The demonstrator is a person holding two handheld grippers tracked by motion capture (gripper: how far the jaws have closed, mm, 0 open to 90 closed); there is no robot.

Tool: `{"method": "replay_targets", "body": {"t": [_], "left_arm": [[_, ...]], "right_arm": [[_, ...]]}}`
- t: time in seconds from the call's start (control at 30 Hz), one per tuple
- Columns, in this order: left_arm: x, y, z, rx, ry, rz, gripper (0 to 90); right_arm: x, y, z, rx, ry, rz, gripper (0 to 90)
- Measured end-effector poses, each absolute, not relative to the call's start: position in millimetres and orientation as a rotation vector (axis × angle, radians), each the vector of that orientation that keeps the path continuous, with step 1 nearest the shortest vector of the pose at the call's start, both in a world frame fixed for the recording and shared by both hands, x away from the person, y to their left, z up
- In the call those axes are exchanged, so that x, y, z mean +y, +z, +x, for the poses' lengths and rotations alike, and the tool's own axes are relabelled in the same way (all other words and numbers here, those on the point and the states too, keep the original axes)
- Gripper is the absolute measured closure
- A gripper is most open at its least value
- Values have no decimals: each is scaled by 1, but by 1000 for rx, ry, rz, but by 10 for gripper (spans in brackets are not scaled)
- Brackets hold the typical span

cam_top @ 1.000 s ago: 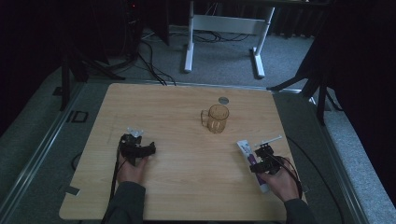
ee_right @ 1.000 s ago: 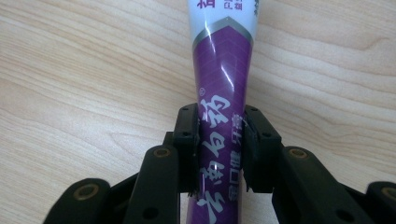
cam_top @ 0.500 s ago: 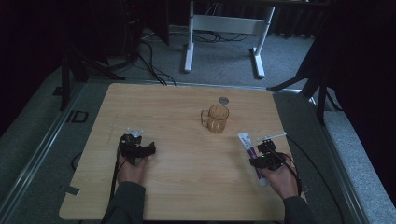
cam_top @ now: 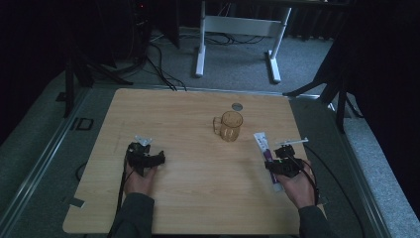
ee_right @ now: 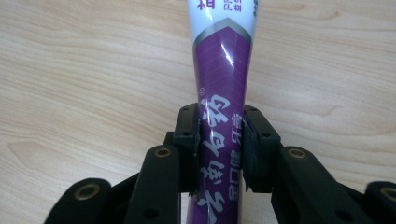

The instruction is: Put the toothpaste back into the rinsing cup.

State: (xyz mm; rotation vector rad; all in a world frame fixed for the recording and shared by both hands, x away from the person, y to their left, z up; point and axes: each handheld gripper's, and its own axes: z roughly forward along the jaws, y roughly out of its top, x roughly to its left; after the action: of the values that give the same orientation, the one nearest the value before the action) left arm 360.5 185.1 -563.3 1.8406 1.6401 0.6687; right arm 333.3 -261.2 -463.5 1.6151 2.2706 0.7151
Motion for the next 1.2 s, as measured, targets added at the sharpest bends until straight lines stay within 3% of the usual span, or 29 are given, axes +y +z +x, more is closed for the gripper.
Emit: {"method": "replay_targets", "body": {"t": [1.2], "left_arm": [[185,-563,360,1639,669,1841,147]], "right_arm": [[-245,-444,344,2180,874,1560,711]]}}
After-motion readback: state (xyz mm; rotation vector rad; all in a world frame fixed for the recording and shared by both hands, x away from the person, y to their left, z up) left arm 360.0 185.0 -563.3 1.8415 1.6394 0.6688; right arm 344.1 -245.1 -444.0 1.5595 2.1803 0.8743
